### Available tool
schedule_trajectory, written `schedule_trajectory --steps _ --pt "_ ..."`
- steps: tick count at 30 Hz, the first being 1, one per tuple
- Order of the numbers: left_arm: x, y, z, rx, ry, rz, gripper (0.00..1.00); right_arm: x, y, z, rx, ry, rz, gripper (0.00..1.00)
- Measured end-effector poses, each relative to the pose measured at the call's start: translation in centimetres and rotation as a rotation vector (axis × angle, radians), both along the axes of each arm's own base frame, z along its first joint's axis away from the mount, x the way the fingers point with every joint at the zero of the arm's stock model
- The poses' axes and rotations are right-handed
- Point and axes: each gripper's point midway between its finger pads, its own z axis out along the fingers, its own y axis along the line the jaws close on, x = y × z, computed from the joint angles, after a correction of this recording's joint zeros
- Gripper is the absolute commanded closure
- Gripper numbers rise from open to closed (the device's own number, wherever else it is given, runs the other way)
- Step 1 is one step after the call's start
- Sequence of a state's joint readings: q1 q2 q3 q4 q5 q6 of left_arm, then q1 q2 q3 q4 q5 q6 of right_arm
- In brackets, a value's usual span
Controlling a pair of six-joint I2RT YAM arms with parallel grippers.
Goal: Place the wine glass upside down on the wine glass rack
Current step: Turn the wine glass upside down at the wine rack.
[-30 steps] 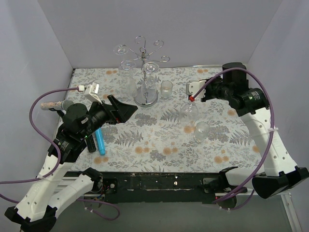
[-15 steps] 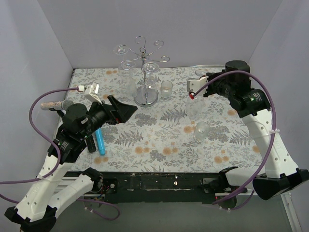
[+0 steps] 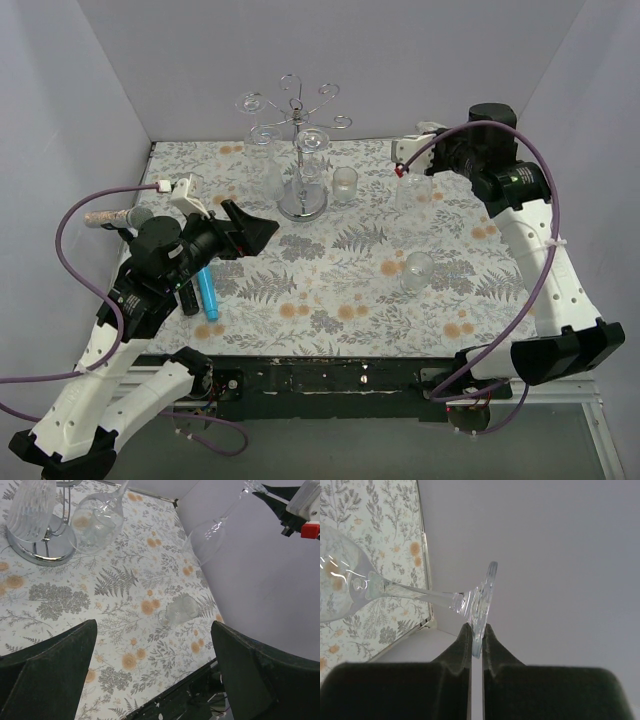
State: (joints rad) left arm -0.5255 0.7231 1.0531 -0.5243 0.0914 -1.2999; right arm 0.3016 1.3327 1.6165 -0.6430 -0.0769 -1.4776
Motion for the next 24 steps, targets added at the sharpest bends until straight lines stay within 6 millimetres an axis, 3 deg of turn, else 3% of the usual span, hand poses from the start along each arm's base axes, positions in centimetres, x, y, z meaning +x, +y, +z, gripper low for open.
schedule_trajectory --steps 13,24 --pt "0.2 1.1 -1.0 0.054 0.01 0.049 0.02 4.3 0.7 3.4 0.027 -0.112 -0.01 0.99" --pt "0.3 1.9 -1.0 0.07 0.007 0.087 0.02 10.4 3.4 2.2 0.083 -0.113 0.006 0.99"
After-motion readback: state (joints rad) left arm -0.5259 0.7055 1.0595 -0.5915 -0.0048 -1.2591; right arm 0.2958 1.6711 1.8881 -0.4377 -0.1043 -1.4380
